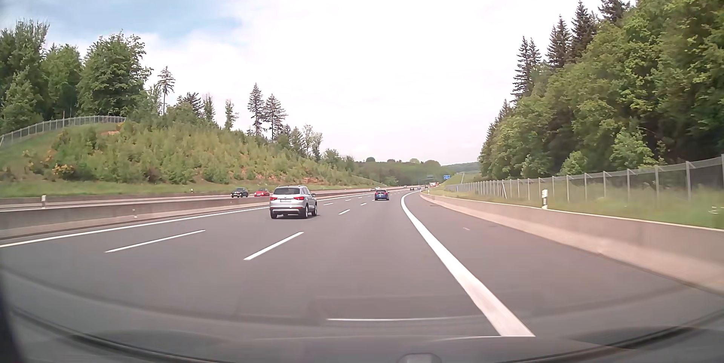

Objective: Follow the waypoints while adhering to traffic rules and regulations

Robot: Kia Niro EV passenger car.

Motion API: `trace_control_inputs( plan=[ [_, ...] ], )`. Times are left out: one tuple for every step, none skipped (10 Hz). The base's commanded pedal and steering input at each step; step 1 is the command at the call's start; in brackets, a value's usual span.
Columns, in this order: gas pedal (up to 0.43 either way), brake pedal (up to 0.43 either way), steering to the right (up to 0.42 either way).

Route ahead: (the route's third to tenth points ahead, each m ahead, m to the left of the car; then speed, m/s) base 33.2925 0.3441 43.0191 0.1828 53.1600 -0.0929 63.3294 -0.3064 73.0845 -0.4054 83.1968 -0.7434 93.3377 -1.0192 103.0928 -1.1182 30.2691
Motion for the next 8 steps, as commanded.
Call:
trace_control_inputs(
  plan=[
    [0.189,0.0,0.001],
    [0.189,0.0,0.002],
    [0.189,0.0,0.002],
    [0.189,0.0,0.002],
    [0.189,0.0,0.002],
    [0.189,0.0,0.002],
    [0.189,0.0,0.002],
    [0.189,0.0,0.002]
  ],
)
